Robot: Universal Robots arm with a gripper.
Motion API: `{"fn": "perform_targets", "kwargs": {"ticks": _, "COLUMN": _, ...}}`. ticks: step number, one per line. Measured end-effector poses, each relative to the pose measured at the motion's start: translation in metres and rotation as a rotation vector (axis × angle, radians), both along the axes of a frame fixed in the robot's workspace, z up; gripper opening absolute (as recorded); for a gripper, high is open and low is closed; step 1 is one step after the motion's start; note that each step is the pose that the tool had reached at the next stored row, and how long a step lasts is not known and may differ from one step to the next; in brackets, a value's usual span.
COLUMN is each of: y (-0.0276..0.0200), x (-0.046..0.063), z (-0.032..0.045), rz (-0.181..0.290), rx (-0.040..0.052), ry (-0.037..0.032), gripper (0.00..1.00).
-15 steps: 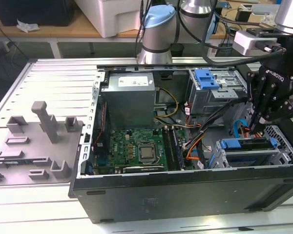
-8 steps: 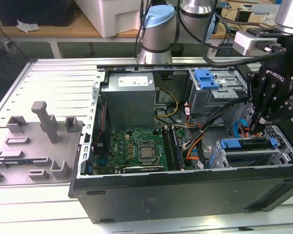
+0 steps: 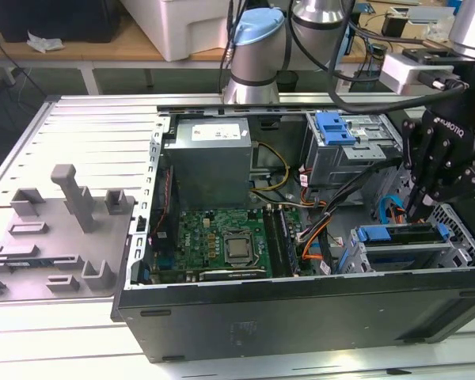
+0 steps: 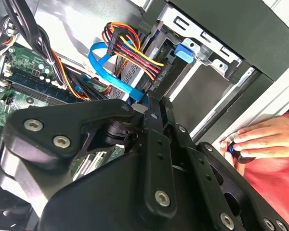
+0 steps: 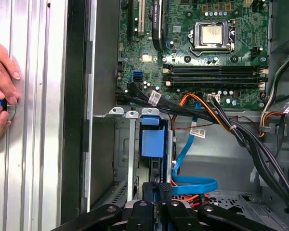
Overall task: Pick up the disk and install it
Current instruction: 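Insert the second disk wire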
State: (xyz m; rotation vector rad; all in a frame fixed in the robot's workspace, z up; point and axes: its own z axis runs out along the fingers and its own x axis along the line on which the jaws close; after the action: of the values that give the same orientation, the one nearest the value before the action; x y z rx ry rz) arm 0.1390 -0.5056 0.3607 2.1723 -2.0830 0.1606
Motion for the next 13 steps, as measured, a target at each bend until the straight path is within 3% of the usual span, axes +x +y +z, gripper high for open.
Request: {"fn": "perform_targets", "kwargs": {"ticks": 13, "y": -0.0002, "x": -0.001, "z": -0.0033, "rz": 0.0, "rx": -0.0001, "ry": 0.0, "gripper": 0.16}}
